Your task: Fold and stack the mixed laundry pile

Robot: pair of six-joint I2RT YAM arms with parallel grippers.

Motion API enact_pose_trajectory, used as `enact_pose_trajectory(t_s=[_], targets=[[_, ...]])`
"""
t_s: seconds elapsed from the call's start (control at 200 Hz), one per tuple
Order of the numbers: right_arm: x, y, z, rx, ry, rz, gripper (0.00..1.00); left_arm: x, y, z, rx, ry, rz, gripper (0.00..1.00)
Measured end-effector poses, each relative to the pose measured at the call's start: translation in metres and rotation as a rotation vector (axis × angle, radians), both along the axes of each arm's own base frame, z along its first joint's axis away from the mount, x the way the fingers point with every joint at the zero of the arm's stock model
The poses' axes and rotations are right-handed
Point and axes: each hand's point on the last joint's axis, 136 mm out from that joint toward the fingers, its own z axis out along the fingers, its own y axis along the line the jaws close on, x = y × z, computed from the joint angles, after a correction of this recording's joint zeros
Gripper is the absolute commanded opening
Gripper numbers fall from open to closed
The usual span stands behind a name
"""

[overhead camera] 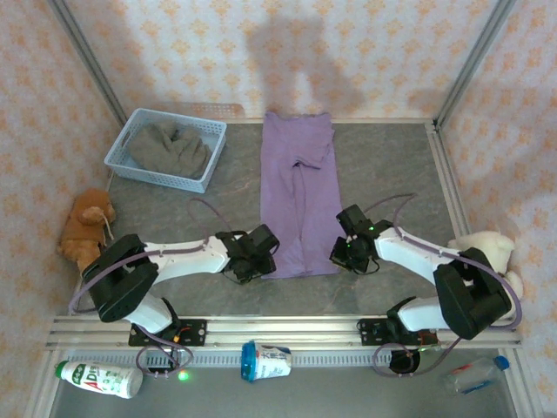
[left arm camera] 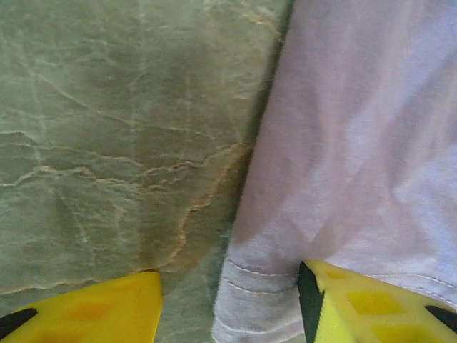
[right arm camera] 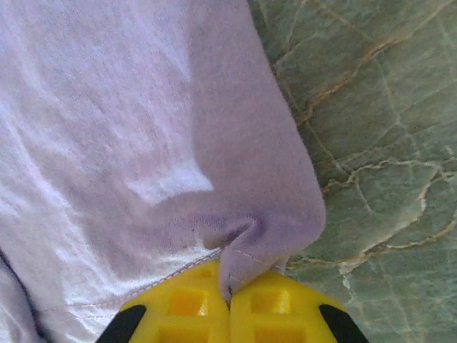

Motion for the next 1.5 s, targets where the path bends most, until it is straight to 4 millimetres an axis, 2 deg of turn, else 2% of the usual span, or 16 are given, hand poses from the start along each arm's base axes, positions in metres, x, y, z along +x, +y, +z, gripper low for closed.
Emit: enact_pose_trajectory(t_s=[0.185, 0.24, 0.275, 0.375, 0.46, 0.48, 0.49, 0.701, 0.806, 0.926, 1.011, 1.131, 1.201, 1.316, 1.501], targets=[[0.001, 0.000, 0.000, 0.002, -0.004, 0.001, 0.00, -0.002, 0.006, -0.003, 0.073, 0.034, -0.002, 0.28], [0.001, 0.000, 0.000, 0.002, -0.005, 0.004, 0.00, -0.002, 0.006, -0.003, 0.085, 0.040, -0.004, 0.11], [0.001, 0.000, 0.000, 0.001, -0.006, 0.007, 0.00, 0.002, 0.001, -0.002, 0.072, 0.032, -0.004, 0.07], [0.000, 0.000, 0.002, -0.001, -0.009, 0.018, 0.00, 0.013, -0.021, 0.005, 0.019, -0.006, -0.020, 0.07], [-0.002, -0.003, 0.005, -0.007, -0.014, 0.028, 0.00, 0.020, -0.030, 0.012, -0.011, -0.030, -0.022, 0.06], [-0.002, -0.003, 0.006, -0.008, -0.017, 0.030, 0.00, 0.021, -0.031, 0.013, -0.014, -0.033, -0.021, 0.05], [-0.003, -0.003, 0.007, -0.009, -0.018, 0.032, 0.00, 0.021, -0.031, 0.013, -0.014, -0.033, -0.021, 0.00], [0.004, 0.000, 0.022, -0.005, -0.039, 0.042, 0.00, 0.032, -0.047, 0.025, -0.038, -0.044, -0.022, 0.00], [0.015, 0.005, 0.037, 0.003, -0.068, 0.047, 0.00, 0.041, -0.047, 0.034, -0.046, -0.046, -0.004, 0.00], [0.042, 0.014, 0.063, -0.003, -0.127, 0.055, 0.00, 0.065, -0.039, 0.051, -0.056, -0.064, 0.036, 0.00], [0.066, 0.021, 0.079, -0.016, -0.172, 0.053, 0.00, 0.091, -0.035, 0.074, -0.072, -0.100, 0.061, 0.00], [0.100, 0.025, 0.088, -0.047, -0.195, 0.028, 0.00, 0.138, -0.035, 0.109, -0.107, -0.173, 0.091, 0.00], [0.119, 0.023, 0.089, -0.066, -0.198, 0.002, 0.00, 0.160, -0.033, 0.120, -0.115, -0.202, 0.106, 0.00], [0.150, 0.017, 0.088, -0.089, -0.196, -0.048, 0.00, 0.189, -0.023, 0.122, -0.102, -0.214, 0.143, 0.00], [0.204, 0.009, 0.093, -0.090, -0.215, -0.126, 0.00, 0.227, -0.004, 0.104, -0.050, -0.187, 0.210, 0.00]])
